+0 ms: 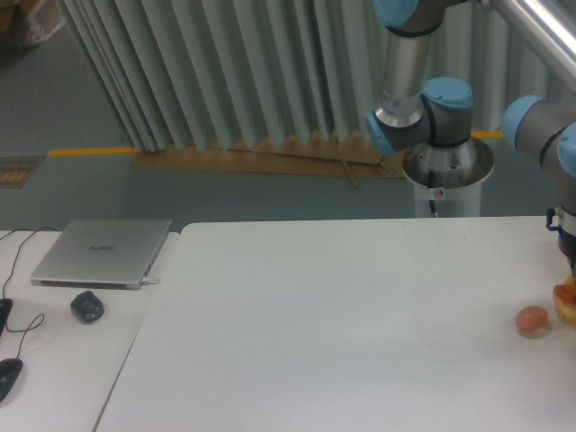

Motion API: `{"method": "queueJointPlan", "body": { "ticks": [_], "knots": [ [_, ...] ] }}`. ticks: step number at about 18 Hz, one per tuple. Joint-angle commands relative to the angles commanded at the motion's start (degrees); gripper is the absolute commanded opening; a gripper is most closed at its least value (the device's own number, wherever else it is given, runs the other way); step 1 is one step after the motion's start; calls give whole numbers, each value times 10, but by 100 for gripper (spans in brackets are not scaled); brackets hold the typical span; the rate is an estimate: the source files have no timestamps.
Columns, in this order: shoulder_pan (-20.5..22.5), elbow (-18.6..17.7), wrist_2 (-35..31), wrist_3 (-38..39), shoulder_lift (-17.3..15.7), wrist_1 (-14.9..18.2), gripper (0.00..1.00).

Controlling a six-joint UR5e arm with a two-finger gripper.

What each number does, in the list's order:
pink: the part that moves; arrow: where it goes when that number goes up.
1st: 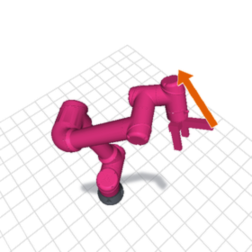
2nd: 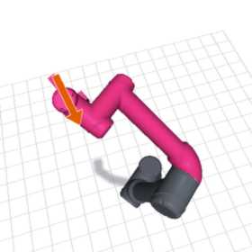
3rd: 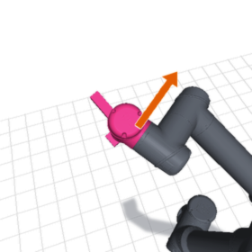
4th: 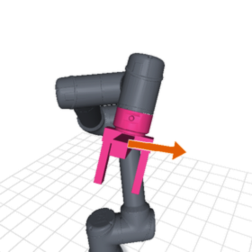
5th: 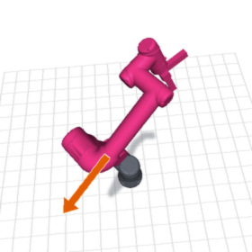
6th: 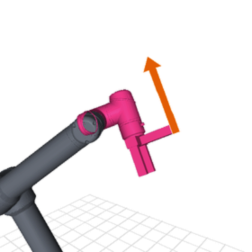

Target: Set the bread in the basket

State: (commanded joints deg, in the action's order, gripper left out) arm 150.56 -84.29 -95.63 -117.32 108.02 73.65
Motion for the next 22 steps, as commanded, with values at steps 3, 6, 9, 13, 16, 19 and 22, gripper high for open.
{"method": "queueJointPlan", "body": {
  "ticks": [3, 6, 9, 13, 16, 19, 22],
  "knots": [
    [12, 7, 8, -26, 0, 1, 30],
    [30, 11, 24, -63, 3, 0, 29],
    [50, 17, 31, -99, 11, -4, 29],
    [80, 24, 59, -149, 25, -7, 29],
    [92, 37, 61, -171, 45, -8, 29],
    [100, 40, 65, -185, 50, -13, 29],
    [105, 43, 65, -191, 51, -16, 29]
  ]
}}
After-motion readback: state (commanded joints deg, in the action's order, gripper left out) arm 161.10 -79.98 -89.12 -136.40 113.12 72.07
